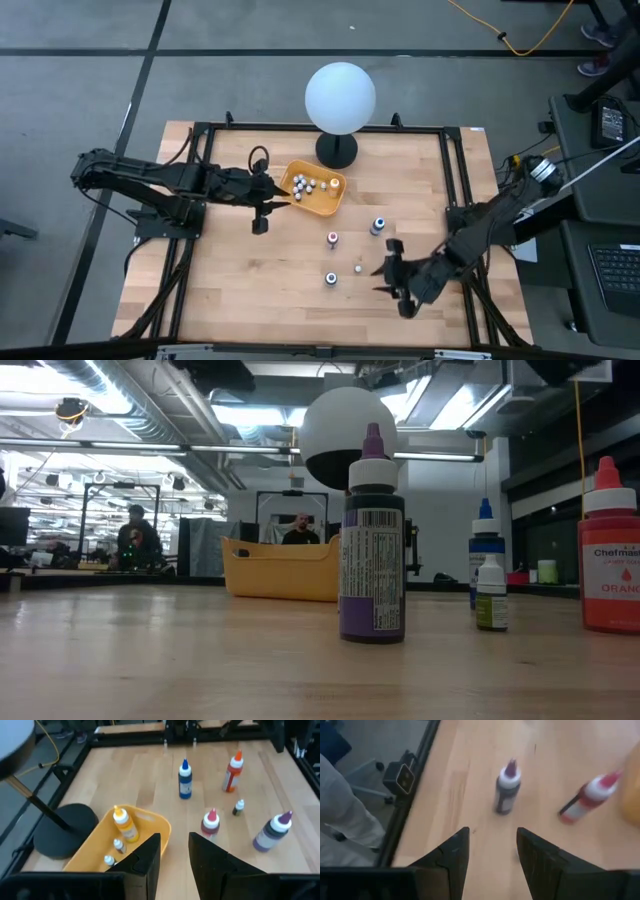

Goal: Pick & Place food coloring
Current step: Put the small green food coloring bottle into the yellow bin

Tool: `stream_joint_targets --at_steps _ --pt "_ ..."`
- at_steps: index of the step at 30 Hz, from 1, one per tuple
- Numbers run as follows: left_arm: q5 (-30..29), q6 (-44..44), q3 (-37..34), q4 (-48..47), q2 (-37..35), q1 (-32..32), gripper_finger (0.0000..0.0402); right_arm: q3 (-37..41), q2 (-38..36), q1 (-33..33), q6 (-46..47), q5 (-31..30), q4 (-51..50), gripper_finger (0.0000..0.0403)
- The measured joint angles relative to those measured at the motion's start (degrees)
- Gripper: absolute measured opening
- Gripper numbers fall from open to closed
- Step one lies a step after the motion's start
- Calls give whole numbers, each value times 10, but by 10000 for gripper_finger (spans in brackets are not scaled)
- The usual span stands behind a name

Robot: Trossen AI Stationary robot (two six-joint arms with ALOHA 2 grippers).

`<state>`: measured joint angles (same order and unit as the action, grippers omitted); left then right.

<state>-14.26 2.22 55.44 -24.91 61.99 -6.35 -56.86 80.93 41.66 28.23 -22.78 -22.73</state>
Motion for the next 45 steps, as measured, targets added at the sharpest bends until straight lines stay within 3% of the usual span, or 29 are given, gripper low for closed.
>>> stream_joint_targets --at_steps 9,14,21,29,35,39,45 --pt "0 -25 0 24 14 0 93 0 115 28 151 0 2 165" --pt "0 -25 0 50 13 0 95 0 174 29 180 -15 14 166" --pt "0 -20 0 63 13 0 89 57 169 33 210 -71 120 166" --pt "0 2 0 75 13 0 88 50 149 26 160 -71 79 192" --pt "0 2 0 74 13 0 88 28 143 25 127 -21 67 192" --pt "0 1 0 71 13 0 88 -9 142 38 66 -11 59 186" --pt "0 -4 0 71 13 0 88 -82 142 54 48 -12 -51 176"
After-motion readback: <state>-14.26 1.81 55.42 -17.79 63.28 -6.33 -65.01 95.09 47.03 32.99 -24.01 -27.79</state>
